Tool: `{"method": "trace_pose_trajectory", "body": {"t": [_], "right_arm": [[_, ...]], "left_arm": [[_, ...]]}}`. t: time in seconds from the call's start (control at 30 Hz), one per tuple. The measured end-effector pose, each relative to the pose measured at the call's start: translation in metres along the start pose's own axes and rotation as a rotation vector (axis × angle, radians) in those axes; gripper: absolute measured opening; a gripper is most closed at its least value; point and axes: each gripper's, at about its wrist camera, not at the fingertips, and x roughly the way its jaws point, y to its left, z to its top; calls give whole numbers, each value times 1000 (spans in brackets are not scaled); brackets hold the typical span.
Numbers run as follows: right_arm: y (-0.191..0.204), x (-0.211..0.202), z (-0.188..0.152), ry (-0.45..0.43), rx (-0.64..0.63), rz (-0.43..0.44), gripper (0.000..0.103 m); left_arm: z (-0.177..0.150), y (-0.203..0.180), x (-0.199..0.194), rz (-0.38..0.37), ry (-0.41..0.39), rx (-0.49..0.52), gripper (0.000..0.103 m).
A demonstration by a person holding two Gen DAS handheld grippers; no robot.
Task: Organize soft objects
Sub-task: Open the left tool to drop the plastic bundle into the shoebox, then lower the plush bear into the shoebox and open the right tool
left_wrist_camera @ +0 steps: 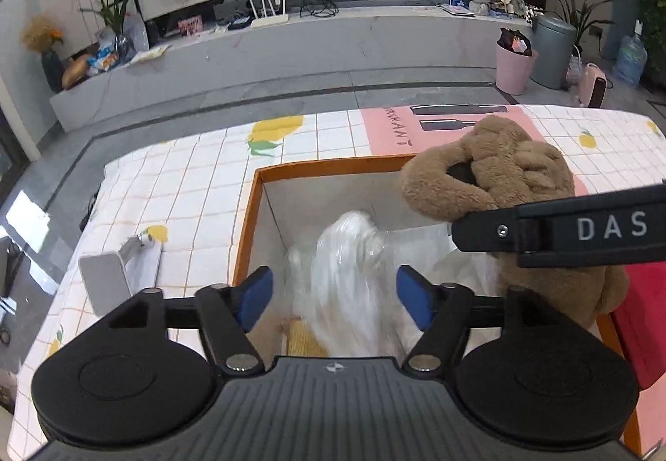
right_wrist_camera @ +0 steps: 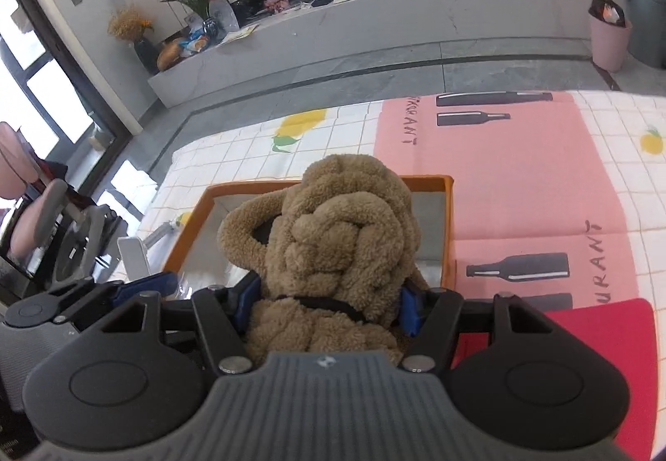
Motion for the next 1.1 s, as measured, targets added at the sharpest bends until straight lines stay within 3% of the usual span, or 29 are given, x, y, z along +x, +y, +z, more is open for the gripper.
{"method": "trace_pose_trajectory", "body": {"t": [0.13, 0.2, 0.3, 0.37, 0.47, 0.53, 0.6, 0.67, 0.8, 0.9, 1.1], "right_arm": [[2, -2, 0, 3, -17, -1, 63], [6, -1, 0, 12, -30, 8, 63], [16, -6, -3, 22, -77, -5, 63], [23, -8, -6, 46, -93, -38, 63], [41, -3, -14, 60, -235, -107, 63], [51, 8, -21, 86, -326, -140, 63], [53, 24, -25, 147, -310, -139, 63], [54, 41, -29, 197, -282, -155, 63], [56, 71, -40, 238, -307, -231, 63], [53, 88, -46, 254, -313, -266, 64], [45, 100, -42, 268, -244, -278, 66]], "left_arm": [[0, 9, -13, 40, -6, -7, 89], [-1, 15, -24, 63, 37, 6, 89], [-10, 32, -39, -2, 148, -25, 89], [-23, 45, -48, -35, 154, -101, 89], [-39, 53, -58, -35, 88, -135, 89], [-45, 50, -57, 17, 63, -119, 89], [-46, 43, -52, 66, 74, -36, 89], [-49, 42, -54, 85, 33, -16, 89], [-53, 44, -56, 29, -16, -2, 89], [-53, 39, -57, 61, -73, 37, 89], [-54, 33, -59, 24, -122, 20, 89]]}}
